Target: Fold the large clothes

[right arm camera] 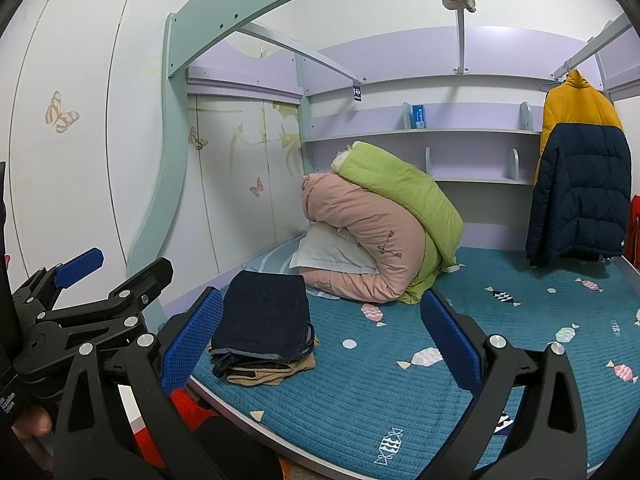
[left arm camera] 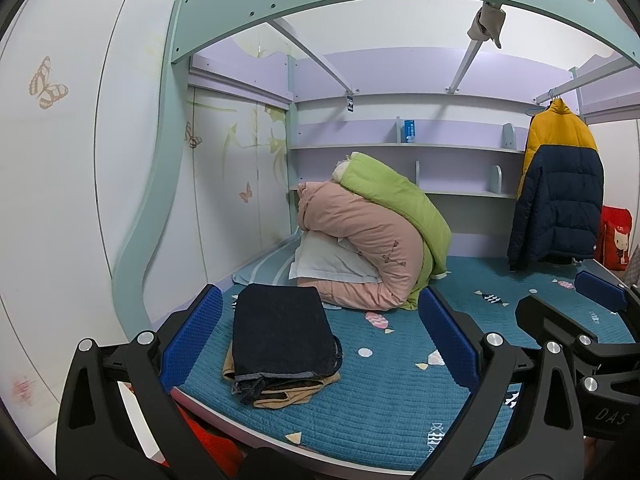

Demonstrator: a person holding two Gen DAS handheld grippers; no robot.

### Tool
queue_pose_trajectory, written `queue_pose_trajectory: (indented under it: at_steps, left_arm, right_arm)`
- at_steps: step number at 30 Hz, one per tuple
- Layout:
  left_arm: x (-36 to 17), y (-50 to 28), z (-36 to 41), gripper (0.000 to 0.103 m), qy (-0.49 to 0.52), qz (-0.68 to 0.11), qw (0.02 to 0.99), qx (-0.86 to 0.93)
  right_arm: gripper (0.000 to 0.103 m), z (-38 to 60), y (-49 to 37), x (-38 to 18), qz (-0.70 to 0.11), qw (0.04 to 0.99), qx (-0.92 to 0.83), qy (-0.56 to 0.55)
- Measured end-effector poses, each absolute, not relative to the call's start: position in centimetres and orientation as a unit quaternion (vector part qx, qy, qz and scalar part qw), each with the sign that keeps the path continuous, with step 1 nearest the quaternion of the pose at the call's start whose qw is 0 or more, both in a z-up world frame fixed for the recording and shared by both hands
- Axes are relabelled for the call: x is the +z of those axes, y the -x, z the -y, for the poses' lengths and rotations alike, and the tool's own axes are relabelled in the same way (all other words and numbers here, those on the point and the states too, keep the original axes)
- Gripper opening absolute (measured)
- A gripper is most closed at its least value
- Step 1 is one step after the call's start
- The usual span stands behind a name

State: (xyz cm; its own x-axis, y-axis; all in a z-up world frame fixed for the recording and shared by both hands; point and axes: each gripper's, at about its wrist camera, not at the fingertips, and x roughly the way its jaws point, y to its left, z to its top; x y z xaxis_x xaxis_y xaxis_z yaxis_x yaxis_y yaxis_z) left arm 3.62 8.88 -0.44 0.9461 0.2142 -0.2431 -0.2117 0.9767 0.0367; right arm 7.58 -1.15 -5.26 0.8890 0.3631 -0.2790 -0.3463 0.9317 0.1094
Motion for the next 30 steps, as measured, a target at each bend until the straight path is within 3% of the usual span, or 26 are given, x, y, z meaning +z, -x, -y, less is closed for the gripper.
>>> queue_pose_trajectory:
  at_steps: [30]
  left_arm:
    - [-0.51, -3.87, -9.38, 0.098, -0.008, -0.124, 0.986, 0.109]
  right_arm:
    - [0.096, 1.08, -7.94, -5.22, -0.153, 0.97, 0.184, -0.032]
